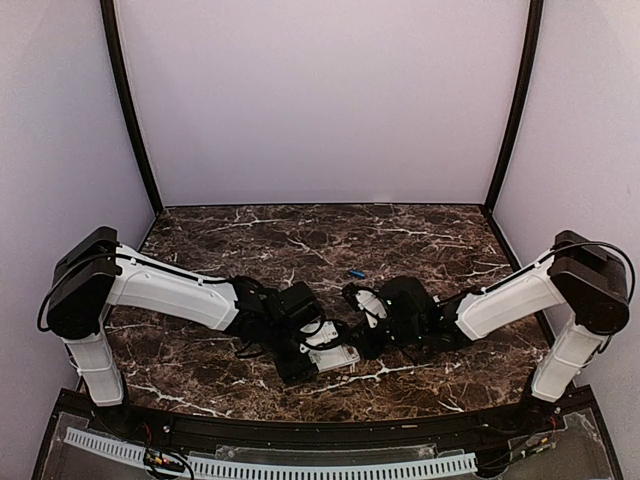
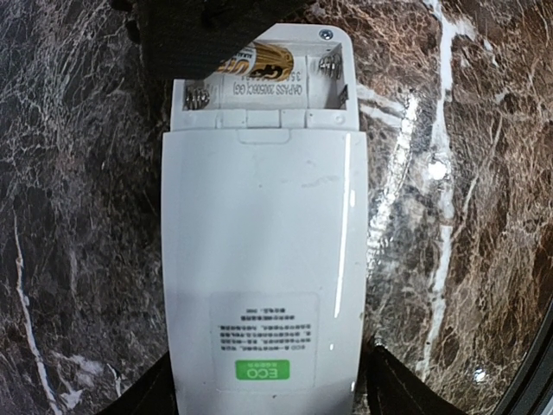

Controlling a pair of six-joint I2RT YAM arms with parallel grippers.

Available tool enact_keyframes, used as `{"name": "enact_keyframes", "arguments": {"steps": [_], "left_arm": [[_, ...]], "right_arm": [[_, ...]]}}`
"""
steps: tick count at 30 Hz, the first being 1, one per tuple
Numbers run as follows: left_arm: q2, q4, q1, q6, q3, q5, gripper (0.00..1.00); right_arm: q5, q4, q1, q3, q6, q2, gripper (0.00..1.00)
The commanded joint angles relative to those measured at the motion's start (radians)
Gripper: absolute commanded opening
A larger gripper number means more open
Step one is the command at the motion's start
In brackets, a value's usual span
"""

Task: Load the batteries into the remote control
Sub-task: Place the battery in the battery compartment.

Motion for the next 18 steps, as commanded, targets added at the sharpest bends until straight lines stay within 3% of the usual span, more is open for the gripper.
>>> {"name": "enact_keyframes", "arguments": {"steps": [1, 10, 14, 18], "left_arm": [[0.045, -0.034, -0.008, -0.004, -0.009, -0.011, 0.71], [0.067, 0.053, -0.007, -0.013, -0.059, 0.004, 0.72], [0.068, 0.095, -0.006, -0.022, -0.090, 0.023, 0.67], [0.070, 0.127, -0.007, -0.026, -0.123, 0.035, 0.51]], "right_arm": [[0.053, -0.107, 0.009, 0.005, -0.017, -0.012, 0.00], [0.079, -0.222, 0.019, 0.037, 0.033, -0.013, 0.00], [0.080, -0.260, 0.019, 0.054, 0.036, -0.009, 0.00], [0.077, -0.301, 0.019, 0.073, 0.034, 0.007, 0.00]]}}
